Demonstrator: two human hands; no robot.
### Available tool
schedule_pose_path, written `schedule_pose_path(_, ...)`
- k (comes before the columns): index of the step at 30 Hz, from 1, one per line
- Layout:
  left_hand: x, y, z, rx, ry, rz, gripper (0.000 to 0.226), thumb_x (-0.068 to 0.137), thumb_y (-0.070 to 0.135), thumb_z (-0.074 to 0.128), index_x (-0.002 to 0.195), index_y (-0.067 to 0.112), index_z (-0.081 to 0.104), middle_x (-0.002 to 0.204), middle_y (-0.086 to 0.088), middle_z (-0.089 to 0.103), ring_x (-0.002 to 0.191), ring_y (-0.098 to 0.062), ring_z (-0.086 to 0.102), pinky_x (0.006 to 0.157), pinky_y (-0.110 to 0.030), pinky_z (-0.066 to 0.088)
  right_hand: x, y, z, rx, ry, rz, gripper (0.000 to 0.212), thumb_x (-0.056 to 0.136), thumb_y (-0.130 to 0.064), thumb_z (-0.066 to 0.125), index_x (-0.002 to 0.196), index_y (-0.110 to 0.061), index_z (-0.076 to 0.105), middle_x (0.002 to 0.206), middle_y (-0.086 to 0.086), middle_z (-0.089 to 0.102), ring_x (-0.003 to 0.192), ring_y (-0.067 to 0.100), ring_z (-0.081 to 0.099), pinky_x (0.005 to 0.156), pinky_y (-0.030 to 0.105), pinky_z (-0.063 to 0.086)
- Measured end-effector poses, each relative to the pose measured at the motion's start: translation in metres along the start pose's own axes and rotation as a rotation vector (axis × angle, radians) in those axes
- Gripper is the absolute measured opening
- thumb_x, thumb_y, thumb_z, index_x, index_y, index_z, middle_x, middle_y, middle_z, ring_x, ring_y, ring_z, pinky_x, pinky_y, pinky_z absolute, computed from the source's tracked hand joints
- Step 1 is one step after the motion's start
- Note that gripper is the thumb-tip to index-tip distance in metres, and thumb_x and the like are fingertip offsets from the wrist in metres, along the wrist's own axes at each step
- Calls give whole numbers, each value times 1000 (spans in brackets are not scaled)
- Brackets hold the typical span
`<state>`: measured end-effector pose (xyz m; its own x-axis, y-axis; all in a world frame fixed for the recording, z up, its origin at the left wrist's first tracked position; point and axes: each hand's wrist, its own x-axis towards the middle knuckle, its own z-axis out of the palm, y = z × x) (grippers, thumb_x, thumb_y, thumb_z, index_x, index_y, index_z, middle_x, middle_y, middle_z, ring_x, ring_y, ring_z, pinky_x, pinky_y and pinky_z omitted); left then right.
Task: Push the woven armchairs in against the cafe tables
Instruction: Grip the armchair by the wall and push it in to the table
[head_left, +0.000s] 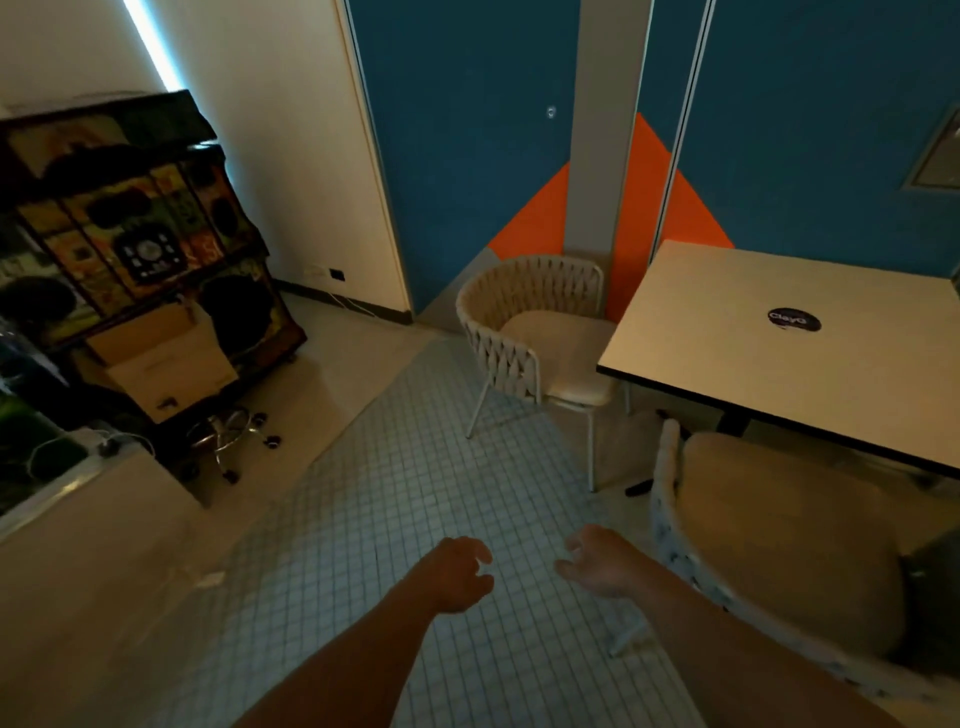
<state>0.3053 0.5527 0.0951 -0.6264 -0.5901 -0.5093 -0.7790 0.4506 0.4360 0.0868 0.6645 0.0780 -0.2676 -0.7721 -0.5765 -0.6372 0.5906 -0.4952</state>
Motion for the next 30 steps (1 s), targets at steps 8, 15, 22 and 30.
schedule_pose_path(8, 81, -42, -75, -29, 14, -1, 40, 96, 38, 60, 134, 25, 56, 135, -1, 57, 117, -10, 58, 102, -27, 48, 101, -65, -42, 9, -9, 9, 71, 93, -52, 60, 148, -11, 42, 153, 8, 45, 136, 21, 48, 109, 28, 41)
schedule_pose_path(15, 183, -52, -154, -23, 60, -17, 41, 97, 37, 60, 135, 22, 56, 136, -1, 57, 119, -12, 58, 101, -27, 48, 215, -110, -105, -1, -36, -18, 72, 93, -51, 59, 149, -9, 41, 153, 10, 45, 136, 23, 48, 109, 29, 41)
schedule_pose_path(22, 278, -63, -245, -28, 115, -65, 38, 96, 34, 62, 132, 21, 59, 131, -2, 62, 112, -11, 61, 96, -25, 48, 316, -158, -186, -55, -92, -10, 49, 95, -49, 57, 130, -15, 55, 130, 9, 62, 126, 27, 56, 90, 27, 48)
schedule_pose_path(30, 385, -100, -331, 6, 50, -32, 40, 96, 35, 61, 133, 20, 59, 133, -5, 60, 115, -17, 61, 100, -32, 50, 427, -215, -223, -23, -116, 22, 17, 97, -43, 55, 90, -28, 55, 94, -7, 52, 82, 4, 54, 69, 15, 40)
